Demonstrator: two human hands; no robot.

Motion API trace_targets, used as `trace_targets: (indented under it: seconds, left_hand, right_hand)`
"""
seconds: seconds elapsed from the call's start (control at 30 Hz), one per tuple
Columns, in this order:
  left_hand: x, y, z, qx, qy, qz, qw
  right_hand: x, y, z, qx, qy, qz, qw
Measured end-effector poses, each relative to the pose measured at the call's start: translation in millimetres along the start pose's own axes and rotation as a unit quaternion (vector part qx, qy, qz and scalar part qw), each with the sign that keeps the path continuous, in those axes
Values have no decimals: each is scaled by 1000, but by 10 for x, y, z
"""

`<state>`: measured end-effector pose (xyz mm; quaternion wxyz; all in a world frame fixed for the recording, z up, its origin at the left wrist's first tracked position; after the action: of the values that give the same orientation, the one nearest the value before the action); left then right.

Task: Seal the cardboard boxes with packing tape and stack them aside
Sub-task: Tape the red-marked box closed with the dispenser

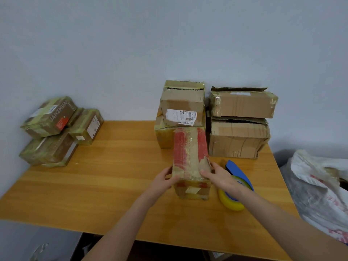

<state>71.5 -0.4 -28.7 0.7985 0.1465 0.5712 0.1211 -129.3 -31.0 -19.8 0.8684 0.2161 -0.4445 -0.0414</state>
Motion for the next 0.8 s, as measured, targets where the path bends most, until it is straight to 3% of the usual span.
trace_targets:
  seconds: [0.13,0.27,0.37,0.63,0.8]
  left_hand:
    - [0,-118,127,-81,99,78,989]
    - [67,-171,19,-41,163,151,974]
    - [92,-128,-29,-27,128,149,980]
    - [300,318,833,-127,124,120,977]
    - [249,615,1526,-204,168,102,959]
  right_hand:
    - [-73,-33,21,1,-130,-93,987]
    - [-99,-21,-116,22,-195,-135,971]
    - [6,41,-179,30,-175,-117,977]
    - [563,173,-581,104,-96,-34,989]
    - [1157,121,-1069,133,-103,24,985]
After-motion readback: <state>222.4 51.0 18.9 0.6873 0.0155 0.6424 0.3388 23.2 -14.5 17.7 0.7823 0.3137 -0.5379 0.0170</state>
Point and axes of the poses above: each hand's wrist, its own y-axis away from the middle knuckle, its own z-axis out of the back of the hand, x = y × z, the point moved 9 cm from there along -y, towards the middle knuckle, and after that the axes turned 4 degrees about -x, right-handed, at the moved point
